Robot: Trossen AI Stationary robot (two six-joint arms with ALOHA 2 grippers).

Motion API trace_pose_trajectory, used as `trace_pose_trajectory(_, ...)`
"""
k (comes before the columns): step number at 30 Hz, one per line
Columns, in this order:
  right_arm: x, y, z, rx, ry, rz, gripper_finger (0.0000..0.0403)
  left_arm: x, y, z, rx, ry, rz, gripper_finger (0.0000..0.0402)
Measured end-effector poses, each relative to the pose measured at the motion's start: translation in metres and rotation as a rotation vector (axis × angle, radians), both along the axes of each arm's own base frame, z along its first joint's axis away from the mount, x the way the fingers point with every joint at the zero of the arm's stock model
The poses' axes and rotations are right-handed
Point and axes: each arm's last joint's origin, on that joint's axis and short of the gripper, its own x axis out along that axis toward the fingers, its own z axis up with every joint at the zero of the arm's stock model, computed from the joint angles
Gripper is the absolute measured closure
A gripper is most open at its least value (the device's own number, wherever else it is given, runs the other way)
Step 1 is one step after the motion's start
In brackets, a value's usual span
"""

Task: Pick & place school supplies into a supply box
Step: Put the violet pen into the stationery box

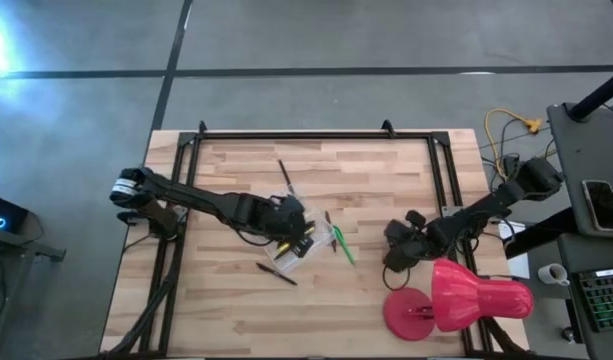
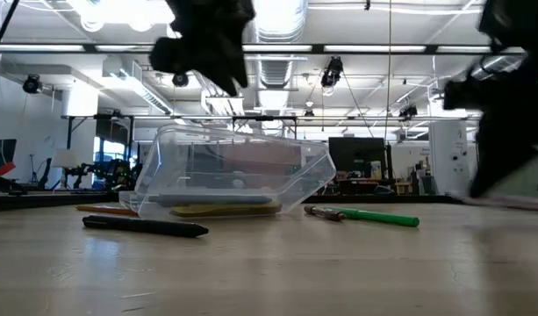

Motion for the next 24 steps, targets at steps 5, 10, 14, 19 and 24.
trace_pose_trajectory(5, 0.018, -0.015, 0.029, -0.061, -0.153, -0.044, 0.0378, -0.021, -0.008, 0.014, 0.049, -0.004, 0.081, 0.0321)
trace_pose_trajectory(10, 0.050, -0.030, 0.065, -0.112, -0.364, 0.074, 0.0377, -0.032, -0.017, 0.022, 0.070, -0.038, 0.145, 0.0321)
trace_pose_trajectory(14, 0.081, -0.042, 0.089, -0.137, -0.489, 0.195, 0.0377, -0.035, -0.027, 0.022, 0.047, -0.060, 0.166, 0.0321)
trace_pose_trajectory(19, 0.125, -0.052, 0.095, -0.129, -0.471, 0.345, 0.0377, -0.042, -0.045, 0.015, 0.005, -0.040, 0.206, 0.0321)
trace_pose_trajectory(24, 0.173, -0.047, 0.097, -0.165, -0.443, 0.511, 0.0377, -0.061, -0.071, 0.006, -0.039, -0.039, 0.309, 0.0321)
